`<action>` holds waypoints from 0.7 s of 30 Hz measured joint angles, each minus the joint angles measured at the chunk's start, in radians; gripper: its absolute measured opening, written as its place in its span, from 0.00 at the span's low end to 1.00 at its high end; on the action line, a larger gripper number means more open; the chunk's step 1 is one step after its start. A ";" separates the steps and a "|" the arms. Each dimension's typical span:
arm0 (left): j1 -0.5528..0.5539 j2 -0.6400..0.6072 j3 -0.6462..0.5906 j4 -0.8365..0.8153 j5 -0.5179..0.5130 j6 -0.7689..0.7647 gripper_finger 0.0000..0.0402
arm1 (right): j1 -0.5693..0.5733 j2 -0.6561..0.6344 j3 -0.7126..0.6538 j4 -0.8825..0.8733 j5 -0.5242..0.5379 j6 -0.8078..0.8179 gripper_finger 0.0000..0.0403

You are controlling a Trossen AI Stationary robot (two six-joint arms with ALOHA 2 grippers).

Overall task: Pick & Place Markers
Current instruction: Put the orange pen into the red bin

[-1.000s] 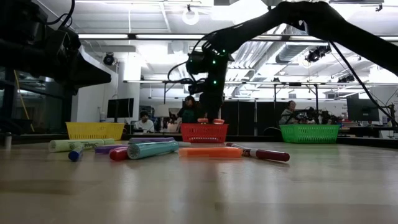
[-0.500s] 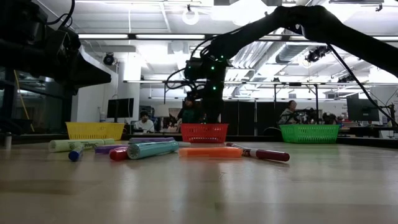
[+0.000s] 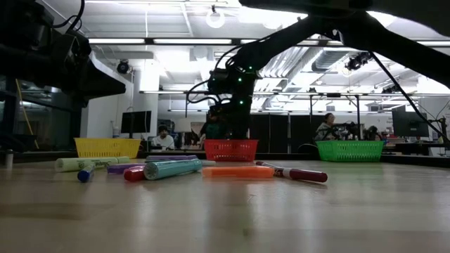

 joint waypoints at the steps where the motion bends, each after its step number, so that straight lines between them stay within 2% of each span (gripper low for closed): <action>1: 0.000 0.000 0.000 0.000 0.000 0.000 0.16 | 0.000 0.000 0.000 0.002 0.000 0.000 0.12; 21: 0.000 0.000 0.000 0.000 0.000 0.000 0.16 | -0.001 0.000 0.000 0.003 -0.007 0.027 0.14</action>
